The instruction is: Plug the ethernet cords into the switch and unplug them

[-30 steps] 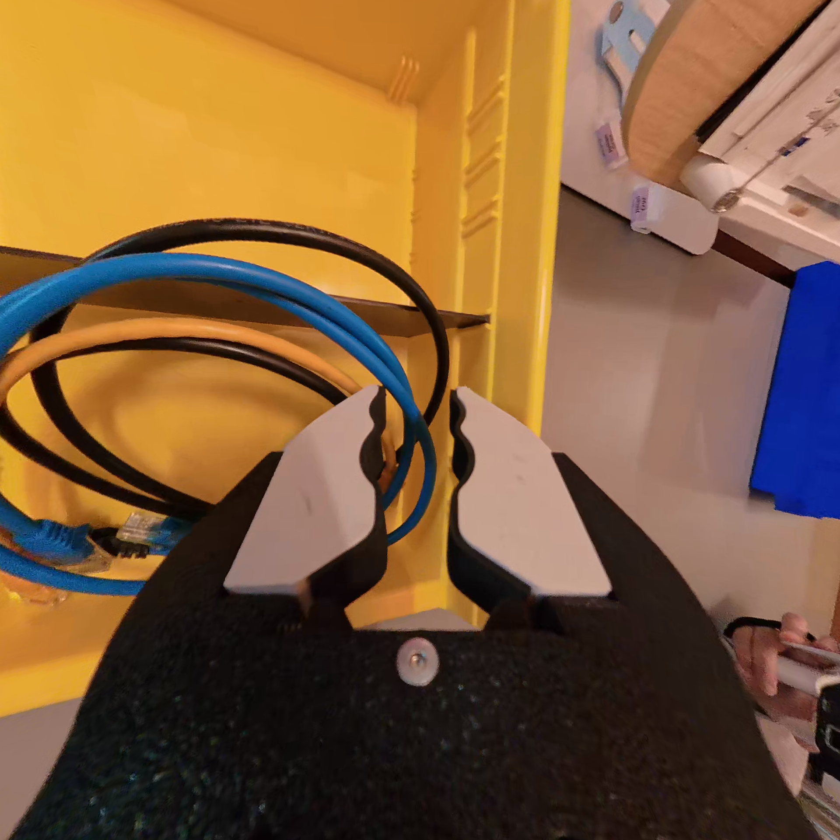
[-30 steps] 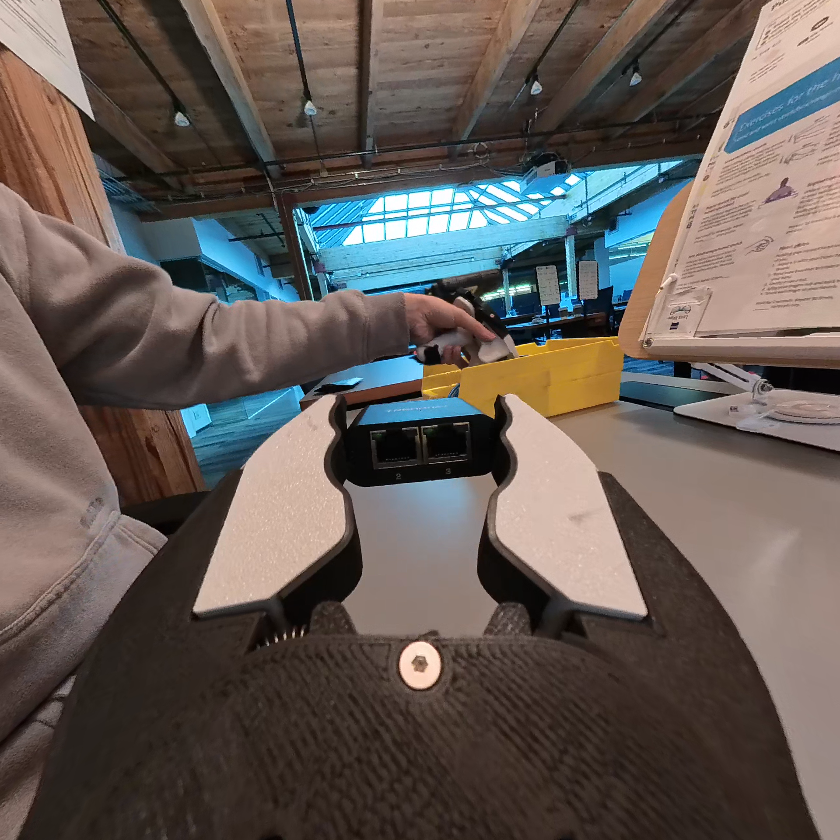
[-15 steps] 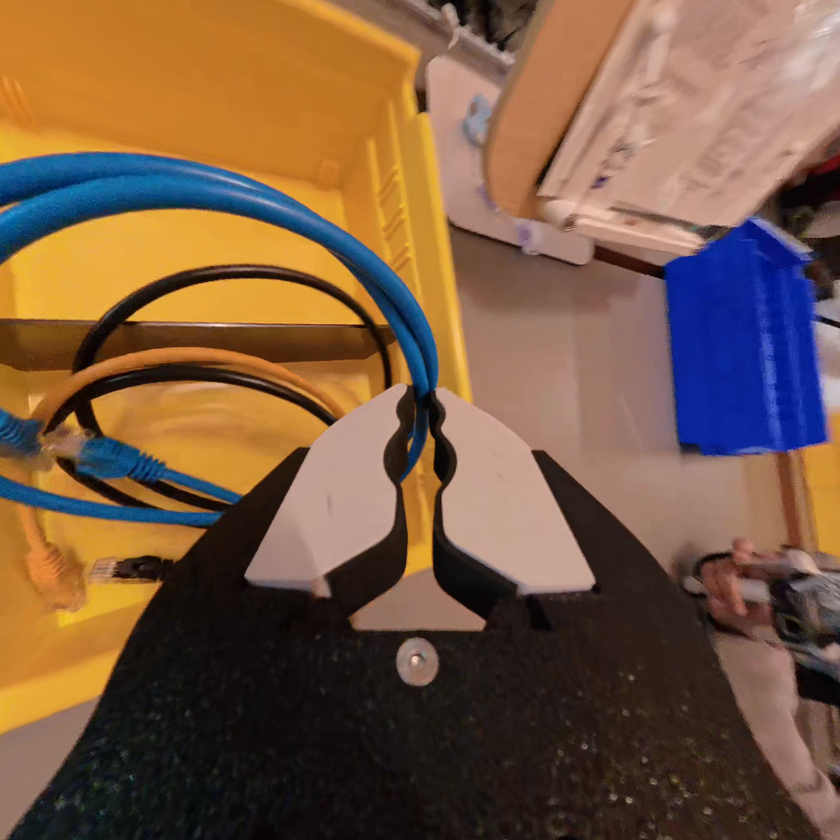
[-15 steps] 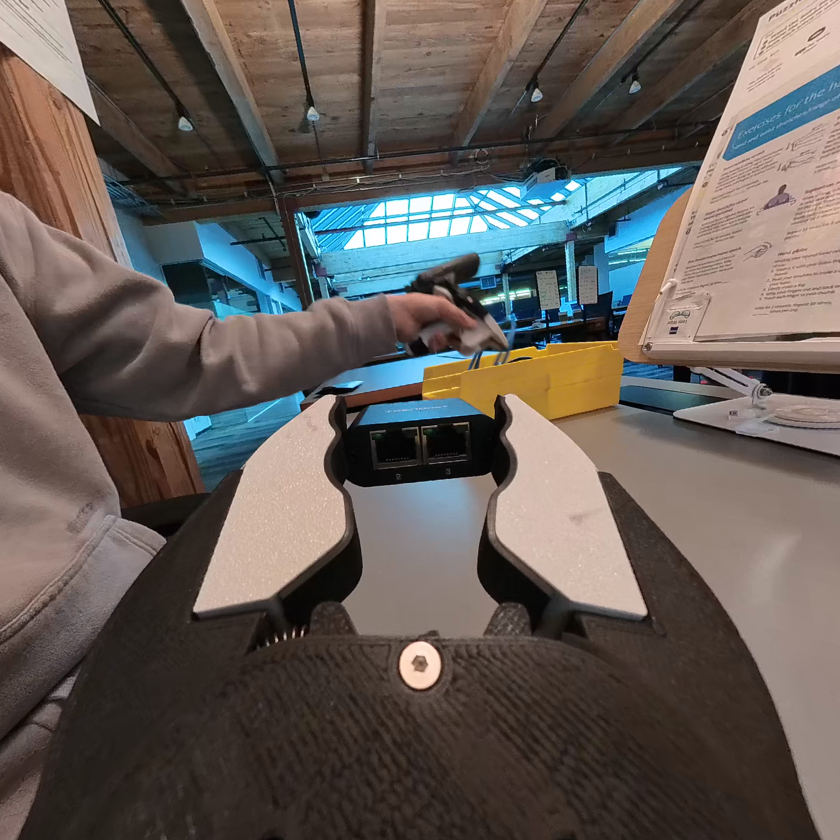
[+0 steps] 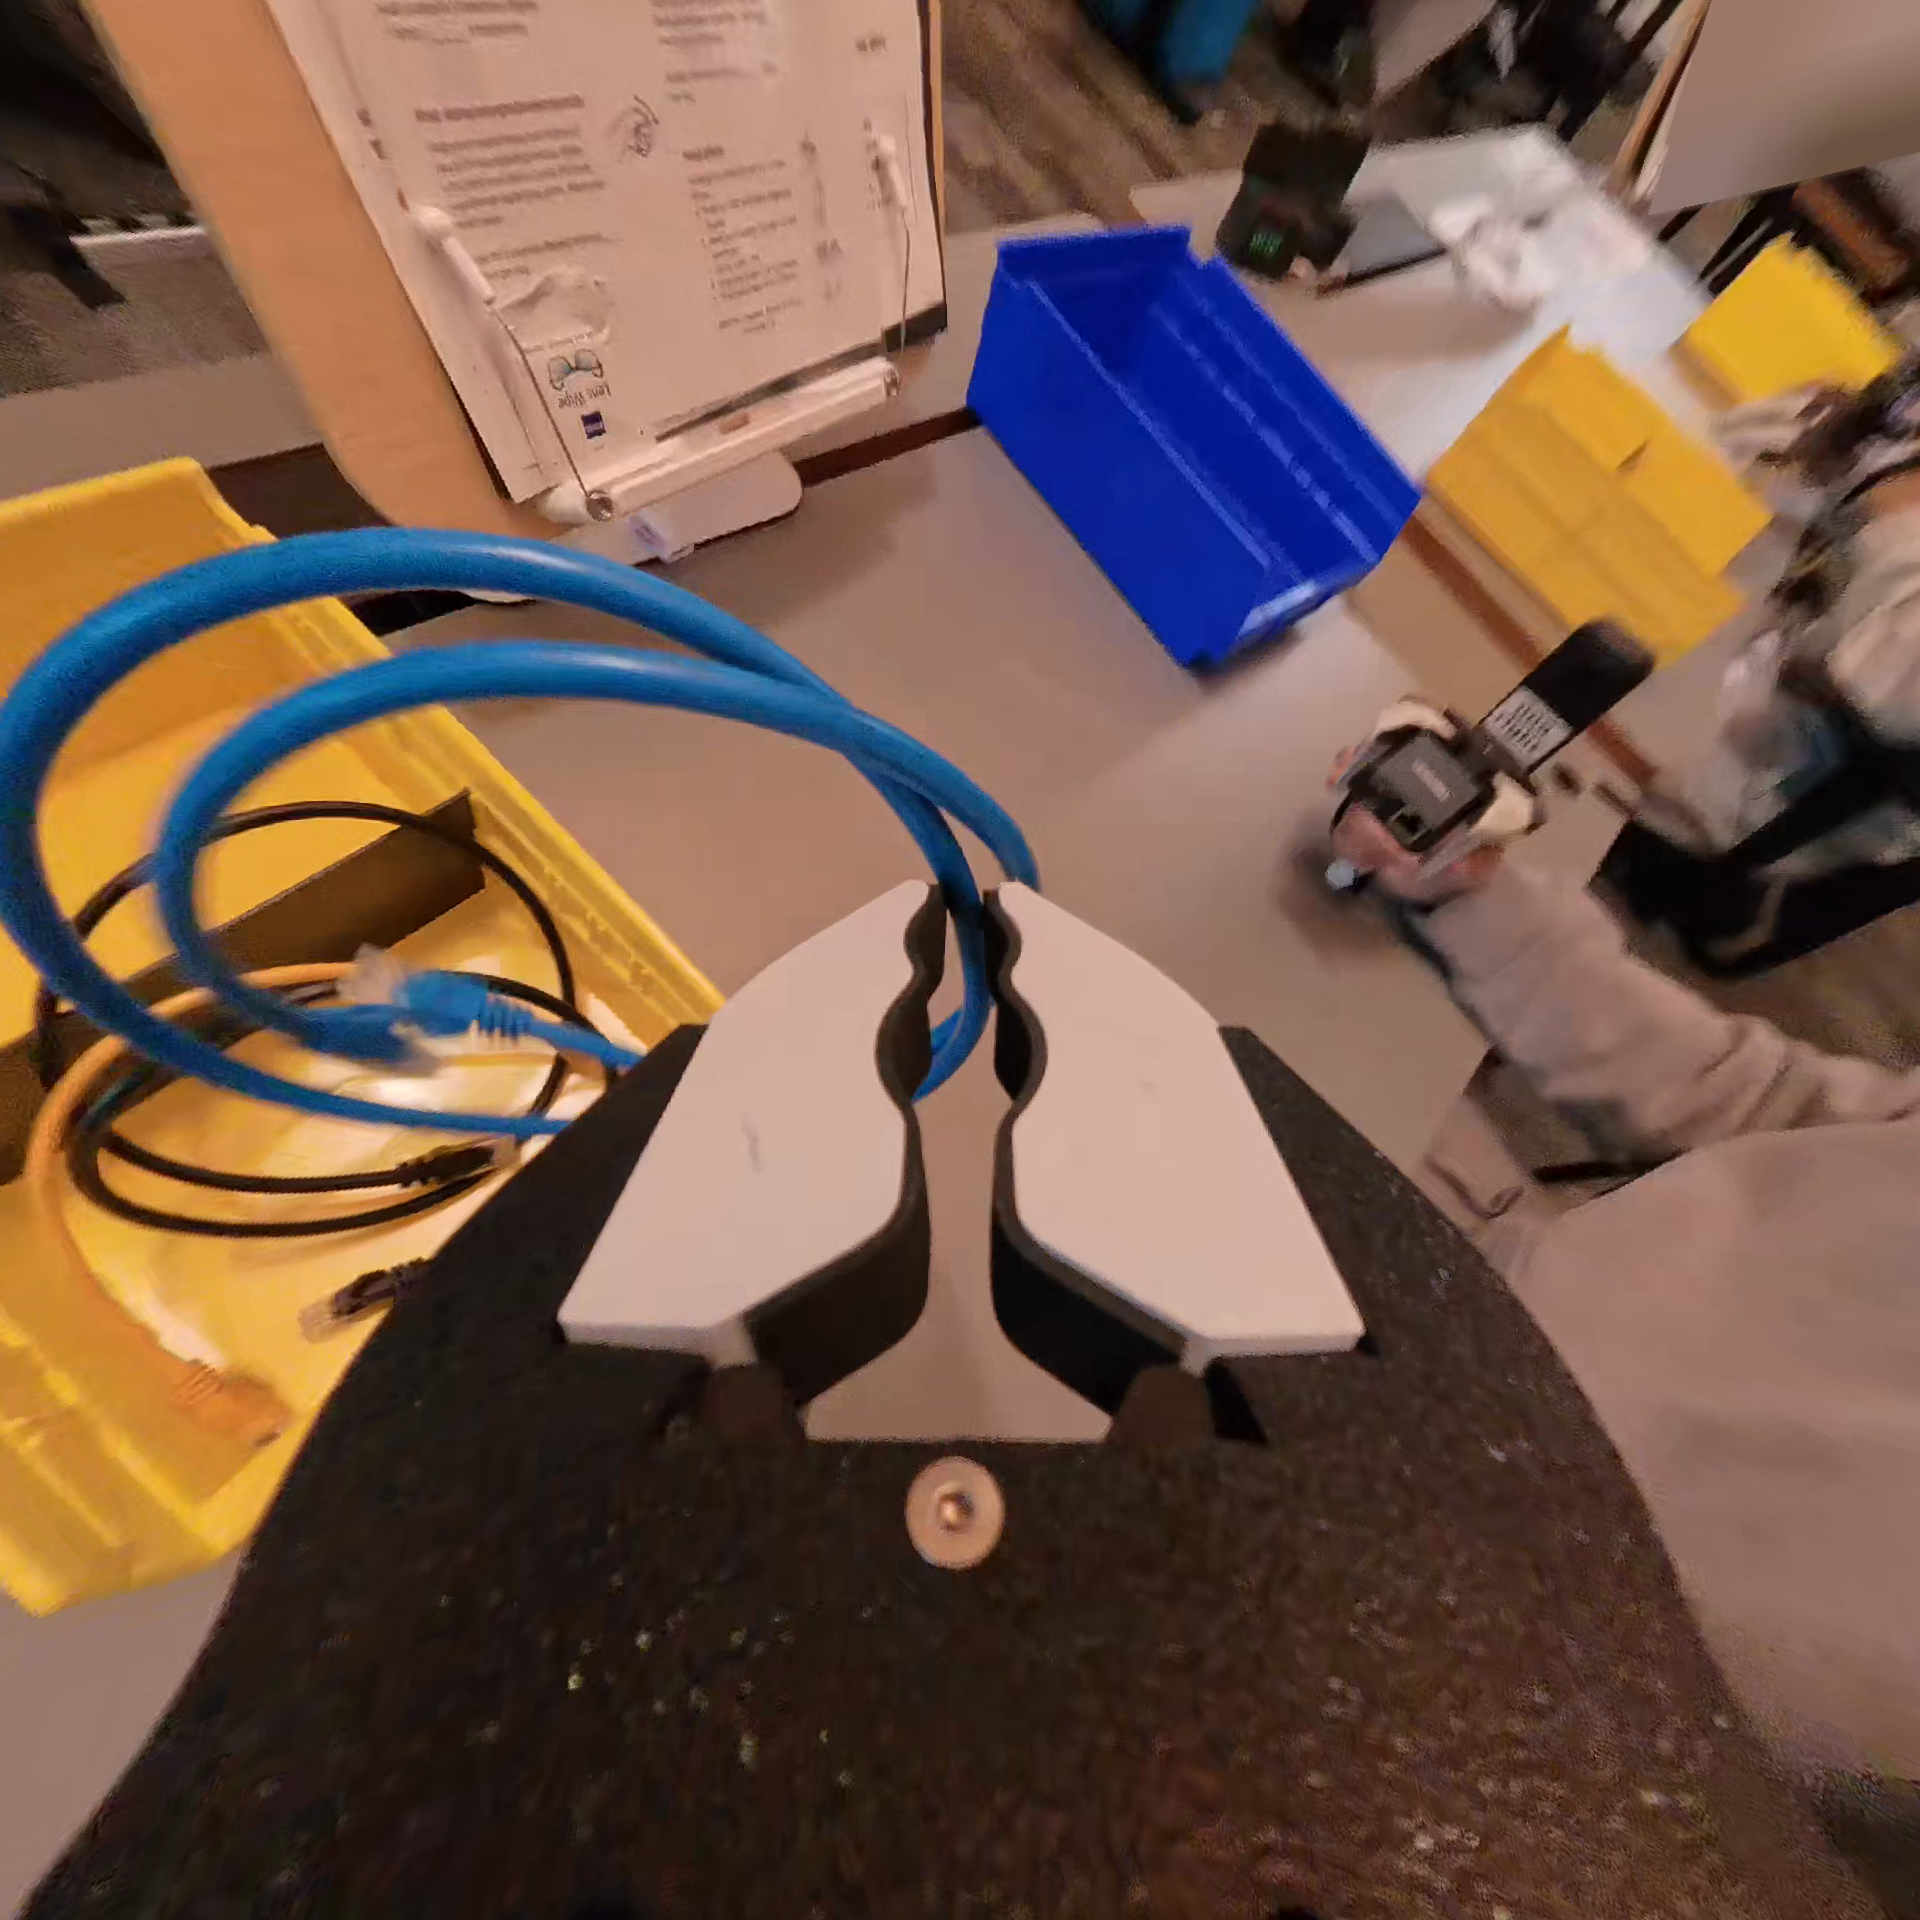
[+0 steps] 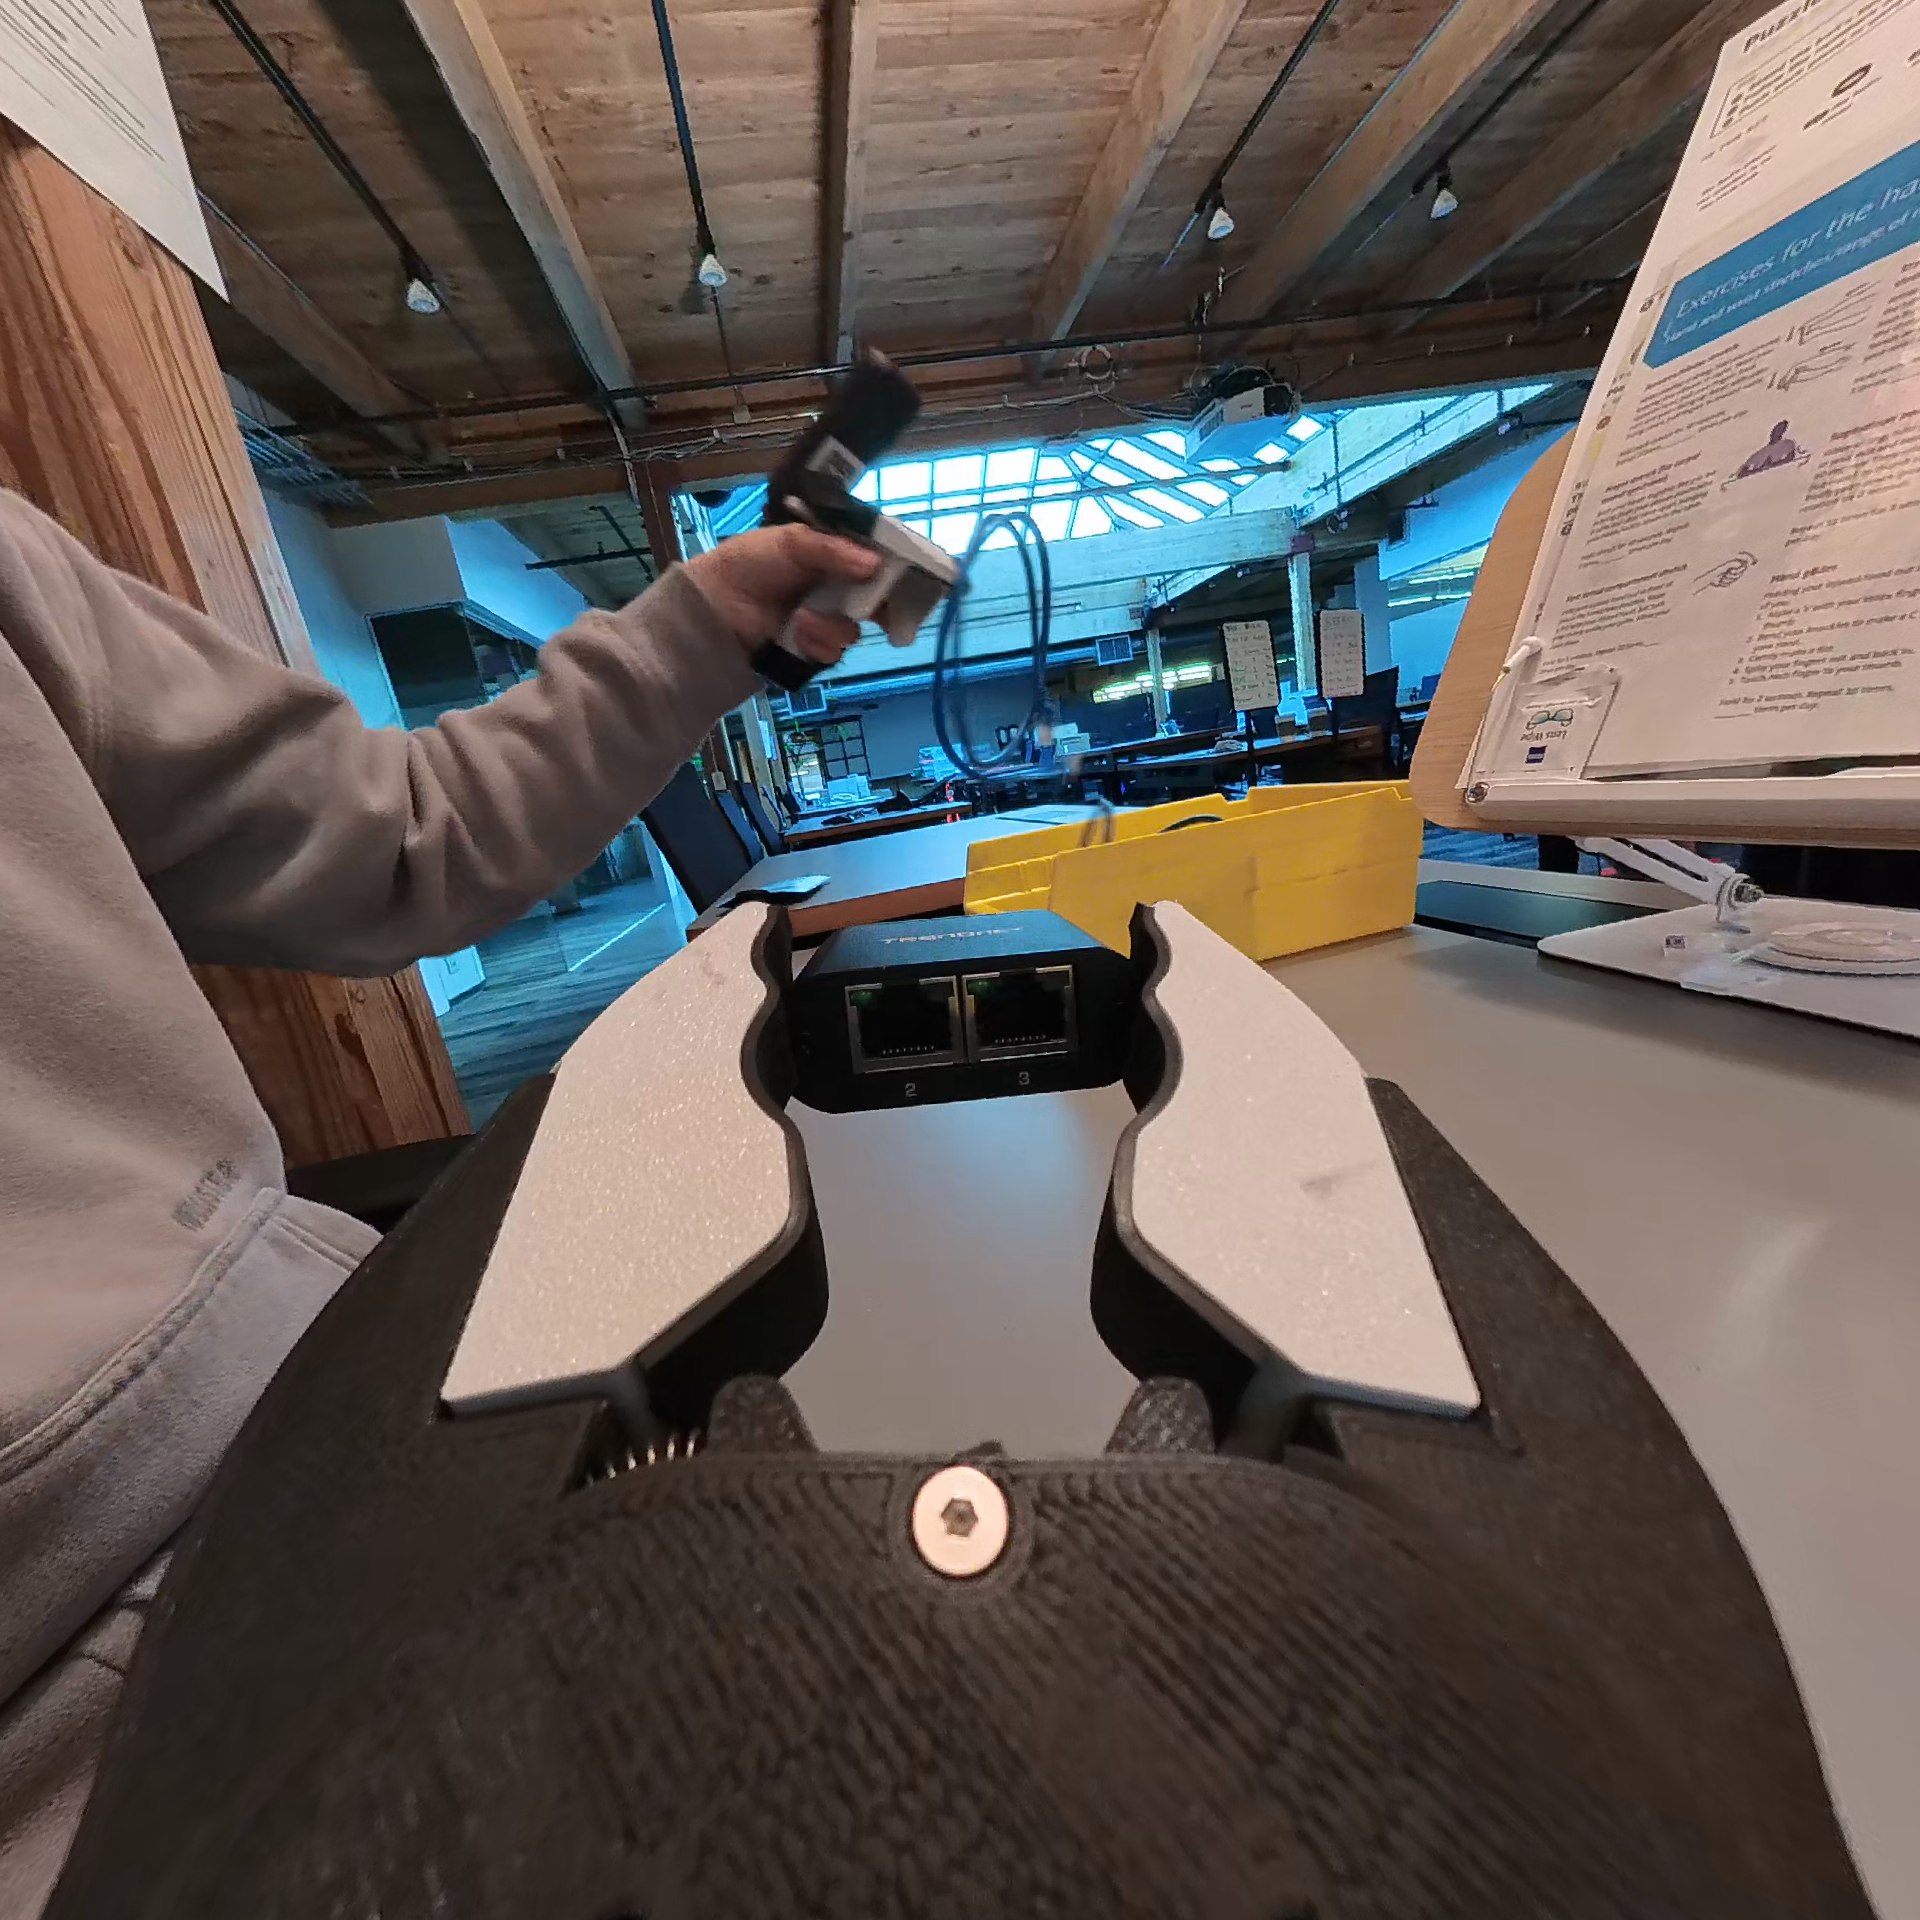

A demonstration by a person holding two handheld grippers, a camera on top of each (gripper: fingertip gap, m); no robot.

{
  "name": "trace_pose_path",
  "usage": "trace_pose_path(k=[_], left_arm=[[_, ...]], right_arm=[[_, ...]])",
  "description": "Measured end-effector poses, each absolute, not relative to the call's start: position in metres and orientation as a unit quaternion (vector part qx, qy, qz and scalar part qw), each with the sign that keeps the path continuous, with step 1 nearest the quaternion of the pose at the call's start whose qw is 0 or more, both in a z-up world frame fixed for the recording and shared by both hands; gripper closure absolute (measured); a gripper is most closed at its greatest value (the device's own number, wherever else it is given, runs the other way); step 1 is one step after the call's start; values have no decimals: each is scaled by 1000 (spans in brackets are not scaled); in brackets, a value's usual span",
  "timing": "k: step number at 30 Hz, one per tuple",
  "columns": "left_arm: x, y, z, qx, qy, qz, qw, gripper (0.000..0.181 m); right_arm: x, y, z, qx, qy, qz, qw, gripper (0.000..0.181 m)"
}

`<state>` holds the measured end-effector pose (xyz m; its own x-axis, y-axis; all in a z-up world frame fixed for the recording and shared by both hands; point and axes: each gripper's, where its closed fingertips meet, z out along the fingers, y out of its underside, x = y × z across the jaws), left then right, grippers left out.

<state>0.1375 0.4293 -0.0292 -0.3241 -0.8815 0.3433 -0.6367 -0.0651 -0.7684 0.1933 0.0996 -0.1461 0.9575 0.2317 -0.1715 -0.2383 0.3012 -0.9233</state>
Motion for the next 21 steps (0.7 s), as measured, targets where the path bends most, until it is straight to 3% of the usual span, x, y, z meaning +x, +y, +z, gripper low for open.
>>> trace_pose_path(k=[4, 10, 14, 21], left_arm=[[127, 417, -34, -539, 735, -376, 169, 176], [109, 334, -38, -368, 809, -444, 112, 176], [94, 283, -96, -195, 891, -389, 131, 177], [75, 263, -213, 70, 970, -111, 203, 177]], right_arm=[[193, 100, -146, -573, 2, 145, 807, 119], [195, 98, -145, -568, 6, 146, 810, 119], [197, 95, -144, -559, 11, 146, 817, 119], [198, 93, -143, -554, 12, 146, 819, 119]])
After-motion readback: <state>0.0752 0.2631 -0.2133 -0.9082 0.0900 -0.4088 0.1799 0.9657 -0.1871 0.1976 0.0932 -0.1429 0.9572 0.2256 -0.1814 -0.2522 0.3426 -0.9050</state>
